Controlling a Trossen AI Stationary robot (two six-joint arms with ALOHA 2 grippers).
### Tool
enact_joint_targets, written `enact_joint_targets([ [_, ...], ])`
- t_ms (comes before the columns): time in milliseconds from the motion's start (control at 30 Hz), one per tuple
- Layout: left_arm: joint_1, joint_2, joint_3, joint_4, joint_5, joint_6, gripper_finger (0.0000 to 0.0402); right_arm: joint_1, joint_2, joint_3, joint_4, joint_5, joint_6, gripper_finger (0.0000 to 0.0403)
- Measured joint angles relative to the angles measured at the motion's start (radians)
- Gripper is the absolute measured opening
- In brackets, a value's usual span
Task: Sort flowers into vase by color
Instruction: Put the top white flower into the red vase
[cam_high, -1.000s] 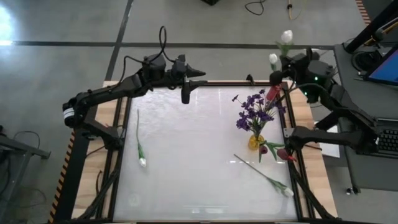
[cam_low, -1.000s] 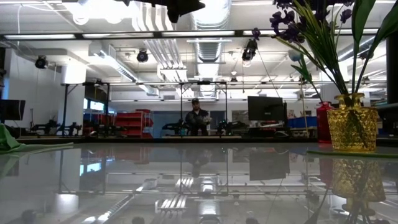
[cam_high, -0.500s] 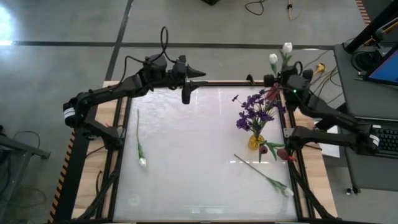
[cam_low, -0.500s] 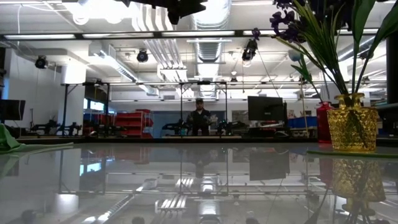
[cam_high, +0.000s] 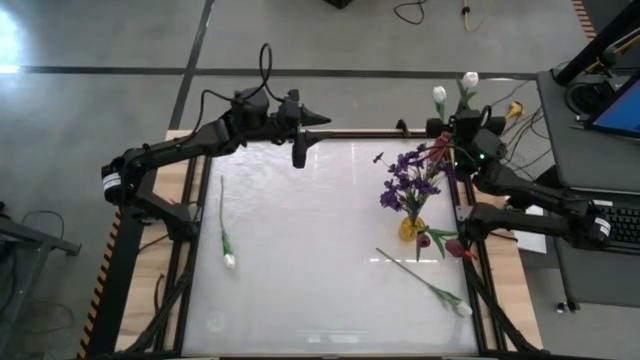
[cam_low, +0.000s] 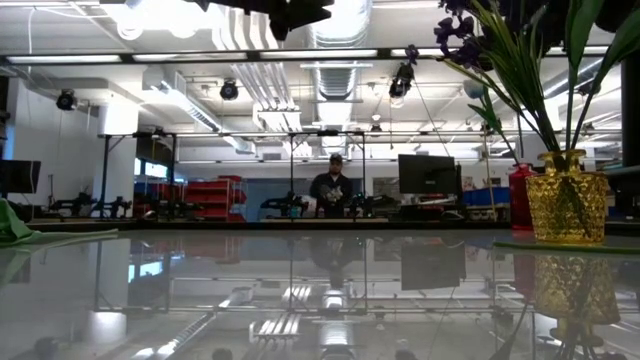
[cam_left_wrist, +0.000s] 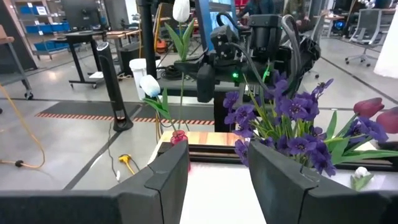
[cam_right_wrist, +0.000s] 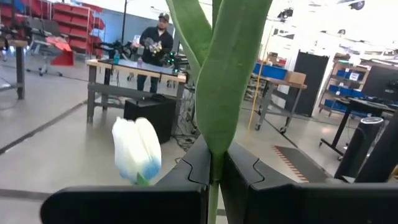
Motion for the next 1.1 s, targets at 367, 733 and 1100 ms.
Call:
enact_joint_targets([
  [367,0.0,0.002,0.0,-0.014,0.0,0.0,0.0152,-0.051,-0.003,-0.111,0.18,-0.045,-0.044,0.0012],
  [733,-0.001,0.002,0.0,-0.021,0.0,0.0,0.0152,-0.053,-0.004,-0.101,0.179,-0.046,-0.015,0.0012],
  [1100,-0.001,0.002,0.0,-0.021,0.001,0.001,0.0152,-0.053,-0.002,-0.1,0.178,-0.047,-0.031,0.0012],
])
